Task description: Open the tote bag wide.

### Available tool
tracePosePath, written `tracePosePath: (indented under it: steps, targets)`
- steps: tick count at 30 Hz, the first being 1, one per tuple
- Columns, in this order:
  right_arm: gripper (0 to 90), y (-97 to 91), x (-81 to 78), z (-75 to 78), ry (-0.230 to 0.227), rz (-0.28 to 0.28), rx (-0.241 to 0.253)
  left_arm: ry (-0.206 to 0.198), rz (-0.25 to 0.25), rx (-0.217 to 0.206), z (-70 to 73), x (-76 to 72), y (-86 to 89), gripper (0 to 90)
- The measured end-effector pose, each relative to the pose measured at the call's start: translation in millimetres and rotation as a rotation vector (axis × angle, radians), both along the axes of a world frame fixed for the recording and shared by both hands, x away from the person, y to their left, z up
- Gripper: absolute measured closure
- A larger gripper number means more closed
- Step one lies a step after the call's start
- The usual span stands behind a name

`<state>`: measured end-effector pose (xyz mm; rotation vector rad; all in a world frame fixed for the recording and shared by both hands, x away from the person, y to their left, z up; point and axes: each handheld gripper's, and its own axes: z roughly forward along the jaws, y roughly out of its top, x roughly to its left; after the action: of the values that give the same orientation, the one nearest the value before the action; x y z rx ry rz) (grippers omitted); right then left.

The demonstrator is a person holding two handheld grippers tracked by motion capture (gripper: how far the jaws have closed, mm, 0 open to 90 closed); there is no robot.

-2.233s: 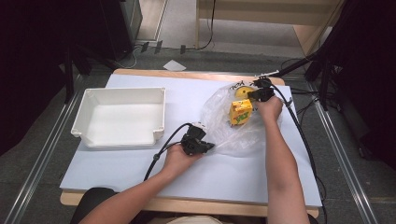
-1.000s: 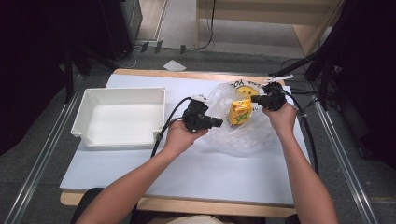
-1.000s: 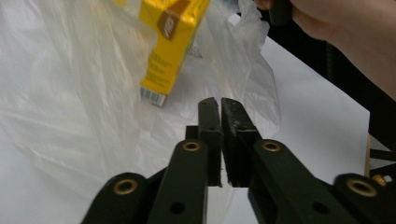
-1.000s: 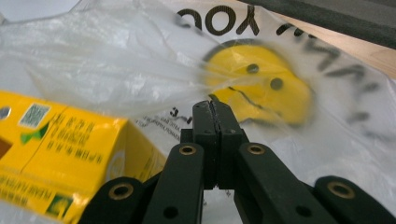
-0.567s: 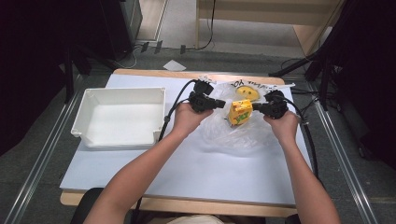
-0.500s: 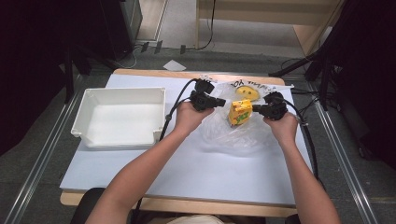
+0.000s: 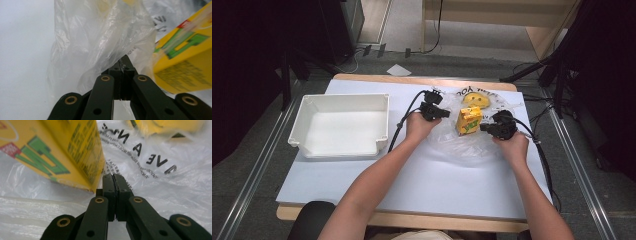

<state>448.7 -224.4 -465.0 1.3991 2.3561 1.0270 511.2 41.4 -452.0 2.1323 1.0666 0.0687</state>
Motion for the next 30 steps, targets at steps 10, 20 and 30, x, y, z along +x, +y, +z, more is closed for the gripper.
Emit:
tracePosePath:
  steps: [10, 20, 30]
  targets:
    - [90.0, -13.0, -22.6, -12.7, -0.002, -0.011, 0.018, -0.009, 0.098, 0.088, -11.0, 13.3, 12.9, 90.0]
    - [90.0, -34.8, -47.9, -12.2, -0.017, -0.034, 0.015, -0.005, 0.142, 0.100, -9.7, 20.0, 23.4, 90.0]
    - [88.5, -36.8, -47.9, -0.7, -0.058, -0.043, 0.048, 0.007, 0.078, 0.014, 3.4, 12.9, 19.5, 83.3]
